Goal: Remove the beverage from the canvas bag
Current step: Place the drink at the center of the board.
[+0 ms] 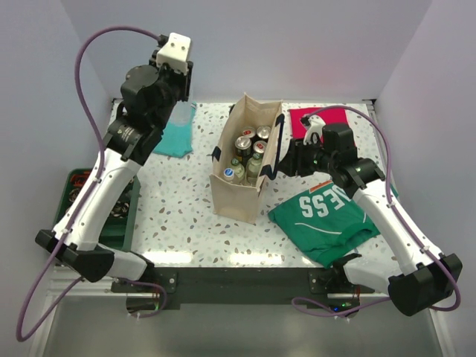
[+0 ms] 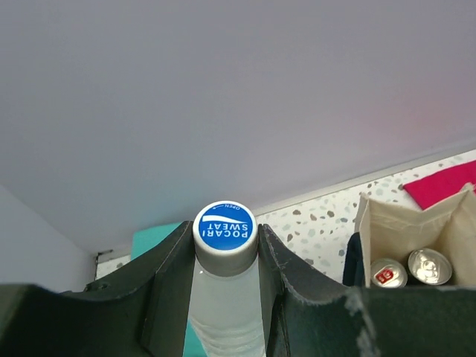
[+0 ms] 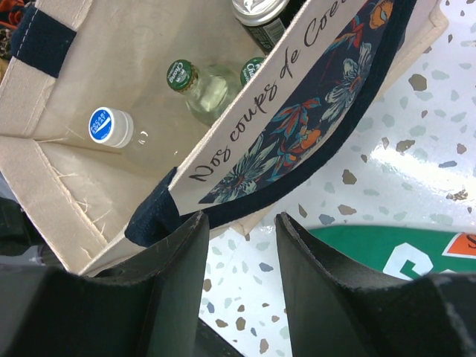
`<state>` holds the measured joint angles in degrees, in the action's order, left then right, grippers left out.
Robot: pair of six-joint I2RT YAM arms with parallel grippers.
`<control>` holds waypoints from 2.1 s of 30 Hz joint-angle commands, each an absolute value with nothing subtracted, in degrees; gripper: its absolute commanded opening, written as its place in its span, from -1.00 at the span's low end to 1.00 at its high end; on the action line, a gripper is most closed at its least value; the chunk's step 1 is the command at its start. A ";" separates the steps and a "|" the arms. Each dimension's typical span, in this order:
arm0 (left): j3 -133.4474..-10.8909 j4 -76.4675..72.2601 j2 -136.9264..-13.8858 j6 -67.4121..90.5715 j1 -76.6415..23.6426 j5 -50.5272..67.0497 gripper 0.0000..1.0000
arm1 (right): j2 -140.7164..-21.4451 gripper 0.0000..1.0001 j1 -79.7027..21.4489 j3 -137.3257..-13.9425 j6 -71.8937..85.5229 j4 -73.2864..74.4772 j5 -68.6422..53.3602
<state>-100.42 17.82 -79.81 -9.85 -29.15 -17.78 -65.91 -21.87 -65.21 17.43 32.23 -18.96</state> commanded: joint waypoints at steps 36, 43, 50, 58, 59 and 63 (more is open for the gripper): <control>-83.33 -19.68 -98.08 2.63 -18.11 -9.05 -1.00 | -63.81 -0.09 -22.24 -67.85 17.40 34.72 -16.00; -77.96 -26.18 -98.26 2.81 -17.93 -10.37 -1.00 | -63.98 -0.07 -22.15 -68.29 17.05 35.77 -15.91; -76.38 -29.62 -99.40 2.29 -17.93 -12.31 -1.00 | -63.90 -0.07 -22.15 -68.21 16.87 35.77 -15.82; -77.61 -30.59 -101.60 2.99 -17.75 -12.13 -1.00 | -64.25 -0.06 -22.15 -68.55 16.96 36.03 -16.00; -77.43 -30.76 -101.95 3.68 -17.67 -12.22 -1.00 | -64.25 -0.06 -22.15 -68.64 16.88 36.04 -16.00; -76.99 -32.08 -102.74 4.40 -17.40 -12.30 -1.00 | -64.16 -0.06 -22.15 -68.82 16.96 36.04 -15.91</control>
<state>-75.07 -19.16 -103.77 2.92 -18.33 -10.96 -64.86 -21.87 -66.08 17.28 36.03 -16.95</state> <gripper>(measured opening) 0.405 0.468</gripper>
